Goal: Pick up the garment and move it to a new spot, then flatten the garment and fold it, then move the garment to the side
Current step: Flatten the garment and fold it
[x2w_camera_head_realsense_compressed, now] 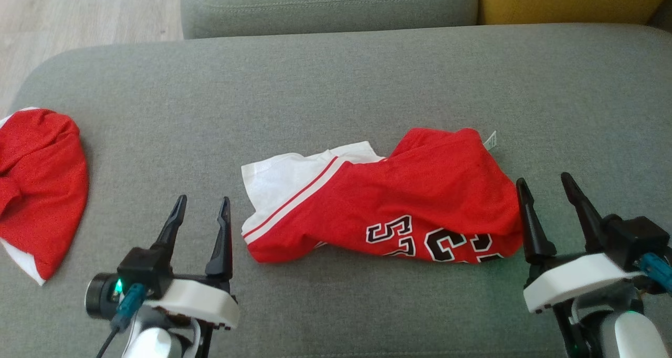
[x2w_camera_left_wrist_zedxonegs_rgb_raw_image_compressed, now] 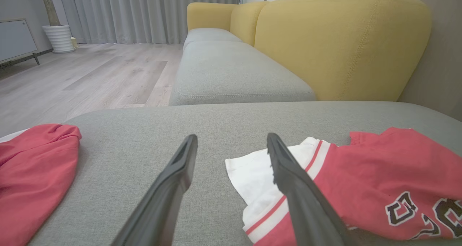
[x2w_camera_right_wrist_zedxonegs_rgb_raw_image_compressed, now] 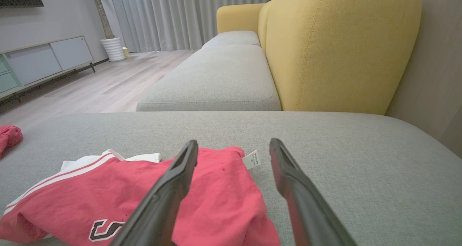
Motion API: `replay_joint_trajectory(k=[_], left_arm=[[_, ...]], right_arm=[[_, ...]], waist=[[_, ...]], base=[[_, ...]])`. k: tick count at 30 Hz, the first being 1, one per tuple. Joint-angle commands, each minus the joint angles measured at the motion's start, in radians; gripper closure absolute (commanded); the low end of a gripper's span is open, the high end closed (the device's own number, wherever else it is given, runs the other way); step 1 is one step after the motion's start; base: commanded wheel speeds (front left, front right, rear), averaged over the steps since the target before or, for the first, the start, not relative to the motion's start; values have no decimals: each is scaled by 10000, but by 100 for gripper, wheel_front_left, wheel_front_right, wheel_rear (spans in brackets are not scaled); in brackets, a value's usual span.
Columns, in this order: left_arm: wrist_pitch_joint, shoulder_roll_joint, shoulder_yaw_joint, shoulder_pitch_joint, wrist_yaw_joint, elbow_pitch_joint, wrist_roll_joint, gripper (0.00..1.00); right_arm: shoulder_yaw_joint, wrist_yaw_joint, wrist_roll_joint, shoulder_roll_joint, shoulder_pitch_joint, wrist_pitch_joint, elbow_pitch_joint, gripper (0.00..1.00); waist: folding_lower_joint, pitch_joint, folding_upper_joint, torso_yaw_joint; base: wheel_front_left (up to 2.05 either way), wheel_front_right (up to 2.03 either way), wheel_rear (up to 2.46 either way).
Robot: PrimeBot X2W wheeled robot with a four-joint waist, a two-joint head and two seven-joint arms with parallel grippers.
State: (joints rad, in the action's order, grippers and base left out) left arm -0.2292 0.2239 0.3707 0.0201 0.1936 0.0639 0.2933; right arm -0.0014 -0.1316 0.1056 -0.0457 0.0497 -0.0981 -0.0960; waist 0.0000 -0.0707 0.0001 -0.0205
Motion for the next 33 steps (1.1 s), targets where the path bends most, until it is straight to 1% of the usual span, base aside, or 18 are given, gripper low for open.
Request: replay_joint_trajectory(k=[1, 7, 10, 14, 17, 21, 25, 26, 27, 28, 30, 33], left_arm=[[-21, 221, -362, 281, 34, -373, 31, 0], [-29, 237, -330, 345, 58, -400, 25, 0], [-37, 214, -300, 442, 56, -413, 29, 0], [-61, 150, -242, 668, -11, -410, 61, 0], [-89, 103, -149, 888, -98, -359, 36, 0], [-141, 23, -70, 1131, -176, -253, 19, 0], [-197, -53, -52, 1241, -204, -142, 24, 0], [-209, -65, -55, 1253, -203, -120, 22, 0], [-221, -76, -57, 1263, -204, -97, 22, 0], [-230, -85, -60, 1270, -203, -77, 20, 0], [-246, -103, -67, 1282, -194, -50, 14, 0], [-266, -131, -96, 1300, -209, -37, 50, 0]], right_arm=[[219, 9, 65, -45, -224, -6, -422, 0], [170, 9, 234, -45, -286, -9, -313, 0], [-45, 9, 385, -45, -474, -57, 113, 0], [-634, 9, 413, -54, -1146, -118, 1288, 0], [-844, 9, 442, -179, -1796, -176, 2424, 0], [-778, 9, 609, -380, -2643, -334, 3930, 0], [-494, 9, 875, -520, -3227, -807, 5155, 0], [-416, 9, 978, -533, -3332, -920, 5363, 54], [-360, 9, 1105, -533, -3421, -960, 5513, 75], [-290, 9, 1213, -545, -3478, -1003, 5636, 100], [-192, 9, 1461, -556, -3539, -983, 5738, 100], [-310, 9, 1722, -556, -3545, -593, 5576, 100]], waist=[[0, -16, -1, -5], [0, -89, -1, -50], [0, -191, -1, -126], [0, -453, -1, -274], [0, -680, -1, -421], [0, -938, -1, -580], [0, -1078, -1, -680], [0, -1100, -1, -689], [0, -1110, -1, -700], [0, -1121, -1, -706], [0, -1141, -1, -707], [0, -1168, -1, -687]], base=[[0, 0, 0], [0, 0, 0], [0, 0, 0], [0, 0, 0], [0, 0, 0], [0, 0, 0], [0, 0, 0], [0, 0, 0], [0, 0, 0], [0, 0, 0], [0, 0, 0], [0, 0, 0]])
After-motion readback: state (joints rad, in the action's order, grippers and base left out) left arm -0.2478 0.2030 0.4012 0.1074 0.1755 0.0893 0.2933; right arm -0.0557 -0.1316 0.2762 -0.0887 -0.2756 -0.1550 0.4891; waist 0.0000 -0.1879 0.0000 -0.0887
